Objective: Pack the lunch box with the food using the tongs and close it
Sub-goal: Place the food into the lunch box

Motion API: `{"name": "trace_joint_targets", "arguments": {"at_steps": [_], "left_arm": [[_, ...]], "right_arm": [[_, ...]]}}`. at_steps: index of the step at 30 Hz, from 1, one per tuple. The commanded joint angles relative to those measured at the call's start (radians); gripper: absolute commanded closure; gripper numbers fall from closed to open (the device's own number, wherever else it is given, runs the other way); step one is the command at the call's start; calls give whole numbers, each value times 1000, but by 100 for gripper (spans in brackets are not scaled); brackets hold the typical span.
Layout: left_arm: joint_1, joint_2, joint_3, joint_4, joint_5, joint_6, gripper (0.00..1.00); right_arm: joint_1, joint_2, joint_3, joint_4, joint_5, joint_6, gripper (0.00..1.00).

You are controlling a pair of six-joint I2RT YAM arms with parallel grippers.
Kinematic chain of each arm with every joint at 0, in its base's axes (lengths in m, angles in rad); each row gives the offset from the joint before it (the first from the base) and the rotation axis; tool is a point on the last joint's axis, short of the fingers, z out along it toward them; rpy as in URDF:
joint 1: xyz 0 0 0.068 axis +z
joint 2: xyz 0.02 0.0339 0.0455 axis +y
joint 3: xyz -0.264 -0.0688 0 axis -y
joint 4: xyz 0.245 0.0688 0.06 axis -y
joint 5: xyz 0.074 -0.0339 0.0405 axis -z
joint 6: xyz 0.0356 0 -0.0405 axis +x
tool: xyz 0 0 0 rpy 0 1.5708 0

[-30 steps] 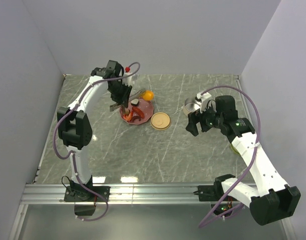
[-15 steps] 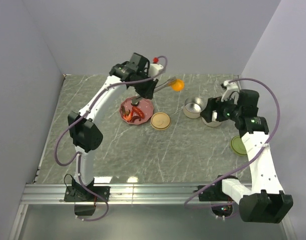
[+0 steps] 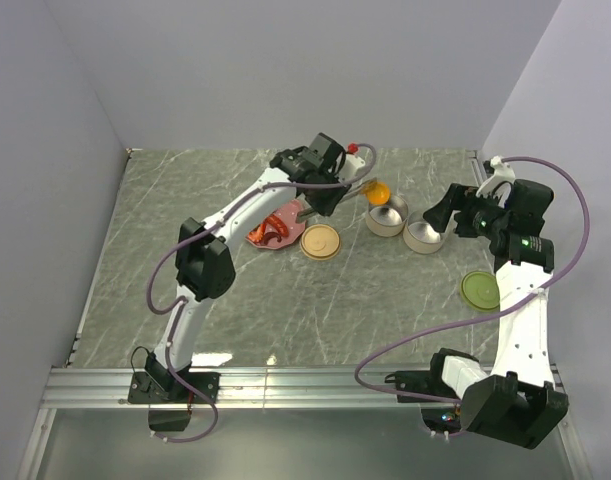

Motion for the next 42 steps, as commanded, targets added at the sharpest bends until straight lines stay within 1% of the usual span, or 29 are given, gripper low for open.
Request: {"name": "trace_joint_targets", "arguments": {"at_steps": [1,11,23,36,40,42], "left_arm": [[-24,5,47,45,-58,-6,98],[-100,54,67,71,-125,29,97],[-125,111,73,60,-133,38,94],[-154,146,86,23,-133,70,84],[-157,152,88,19,-133,76,78],[-157,154,88,20,-133,75,73]], "right_arm": [[-8,-5,45,53,-29,29,7],[-14,-17,29,69,-35,44,7],[-24,-34,16,56,-40,15,7],[-31,-20,12,62,-50,13,7],[-33,-15,7,63,-55,12,7],[-34,-14,9,62,-55,10,7]]}}
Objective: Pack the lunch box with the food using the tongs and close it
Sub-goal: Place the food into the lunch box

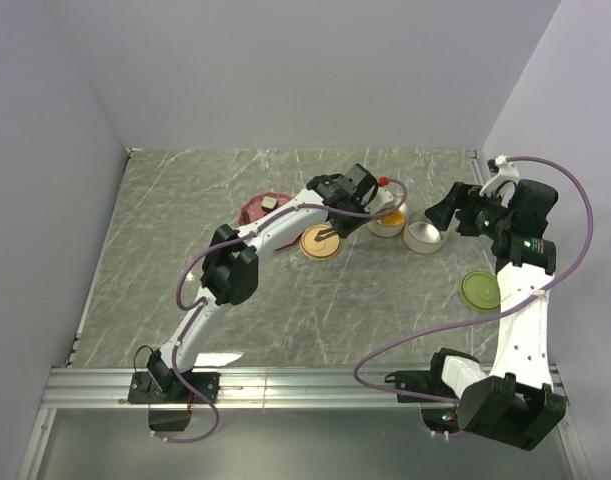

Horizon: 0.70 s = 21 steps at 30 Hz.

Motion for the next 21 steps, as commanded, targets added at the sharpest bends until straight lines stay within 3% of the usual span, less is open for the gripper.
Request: {"name": "trace_joint_targets", "arguments": {"at_steps": [1,4,21], "left_arm": [[-12,-4,42,-7,4,18,72],[-12,-1,42,-5,4,20,63],[-11,-22,39,19,4,7,54]], "right_arm": [[-11,-7,12,36,-21,-6,7],[-14,-2,16,33,-22,-9,7],[-17,-1,12,36,-37,2,7]]}}
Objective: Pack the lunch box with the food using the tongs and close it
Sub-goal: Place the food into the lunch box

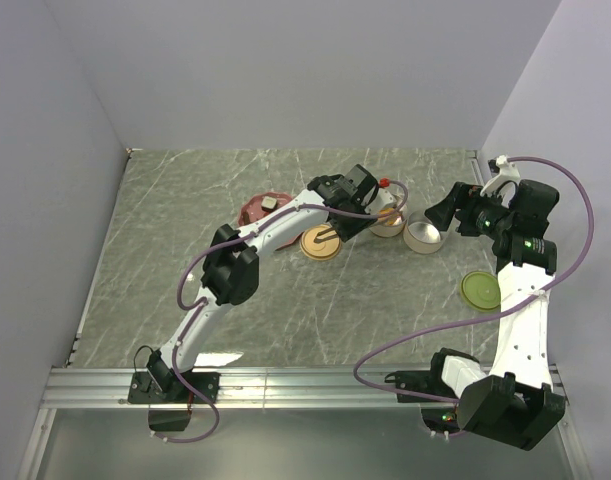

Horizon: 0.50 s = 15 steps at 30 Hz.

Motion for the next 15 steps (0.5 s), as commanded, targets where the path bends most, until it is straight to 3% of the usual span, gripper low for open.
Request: {"name": "trace_joint_targets", "arguments": {"at_steps": [1,7,15], "left_arm": [[-10,-28,38,21,4,-7,54],[3,-60,40,58,-24,-34,56],[36,-217,5,131,-14,-54,54]], "right_arm": [[-8,-2,10,35,-15,1,7],[-8,-5,10,37,-20,1,7],[-8,-6,16,35,-31,3,7]]}}
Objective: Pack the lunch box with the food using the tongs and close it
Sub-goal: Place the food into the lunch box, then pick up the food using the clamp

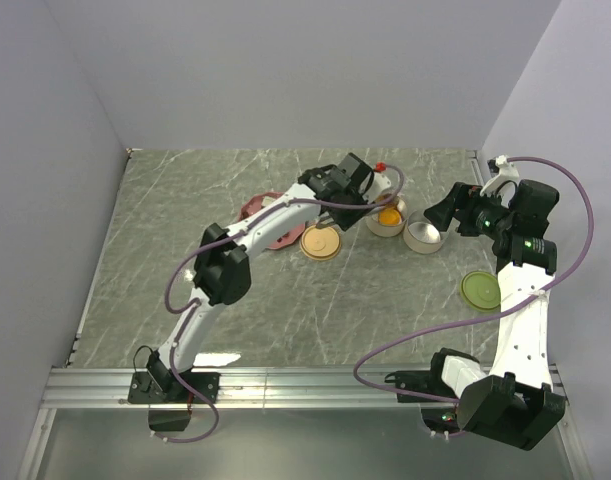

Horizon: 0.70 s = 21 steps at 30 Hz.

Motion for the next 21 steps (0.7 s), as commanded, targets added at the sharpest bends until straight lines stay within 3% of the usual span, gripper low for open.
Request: {"name": "trace_joint_targets", "arguments": {"at_steps": [1,11,16,21], "left_arm": [[22,-191,-1,83,0,-25,53],[107,-370,-93,5,58,-31,50],[211,-476,-289,-91,116,-25,49],[349,-541,-369,-217,155,2,48]], "right_arm": [[-8,-6,16,35,-18,4,7],[-8,1,32,19,-34,-11,7],[-7,9,33,4,-46,-23,7],[-7,21,21,-4,-66,-23,8]]}}
